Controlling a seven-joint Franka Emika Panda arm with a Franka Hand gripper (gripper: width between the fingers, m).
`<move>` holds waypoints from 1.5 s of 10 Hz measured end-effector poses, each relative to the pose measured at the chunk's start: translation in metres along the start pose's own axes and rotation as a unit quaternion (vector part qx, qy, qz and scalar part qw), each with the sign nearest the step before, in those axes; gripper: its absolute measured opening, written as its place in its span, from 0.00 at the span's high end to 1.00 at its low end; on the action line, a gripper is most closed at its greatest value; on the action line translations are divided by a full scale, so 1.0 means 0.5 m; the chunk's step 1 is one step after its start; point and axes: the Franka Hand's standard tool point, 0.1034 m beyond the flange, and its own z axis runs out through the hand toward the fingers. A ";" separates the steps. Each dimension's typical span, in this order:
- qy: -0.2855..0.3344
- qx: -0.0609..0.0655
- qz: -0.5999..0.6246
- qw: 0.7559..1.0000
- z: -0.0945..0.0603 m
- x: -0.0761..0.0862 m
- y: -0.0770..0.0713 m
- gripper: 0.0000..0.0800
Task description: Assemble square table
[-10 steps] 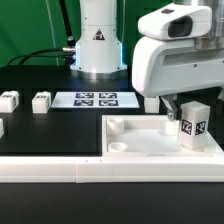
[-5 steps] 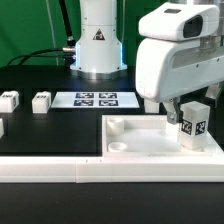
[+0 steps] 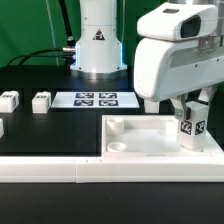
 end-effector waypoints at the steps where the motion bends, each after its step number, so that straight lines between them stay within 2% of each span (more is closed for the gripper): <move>1: 0.000 0.000 0.045 0.999 0.000 0.000 0.000 0.64; 3: 0.001 0.003 0.111 0.994 0.001 0.000 -0.002 0.64; 4: 0.004 0.009 0.182 0.983 0.003 -0.001 -0.004 0.64; 6: 0.008 0.010 0.259 0.966 0.003 -0.001 -0.004 0.64; 10: 0.007 0.011 0.435 0.901 0.004 0.001 -0.009 0.64; 12: 0.006 0.011 0.532 0.846 0.005 0.002 -0.011 0.64; 15: 0.008 0.009 0.664 0.747 0.005 0.005 -0.015 0.64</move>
Offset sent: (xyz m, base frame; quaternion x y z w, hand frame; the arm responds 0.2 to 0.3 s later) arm -0.0124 -0.0012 -0.0045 0.0276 0.0027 0.2834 0.9586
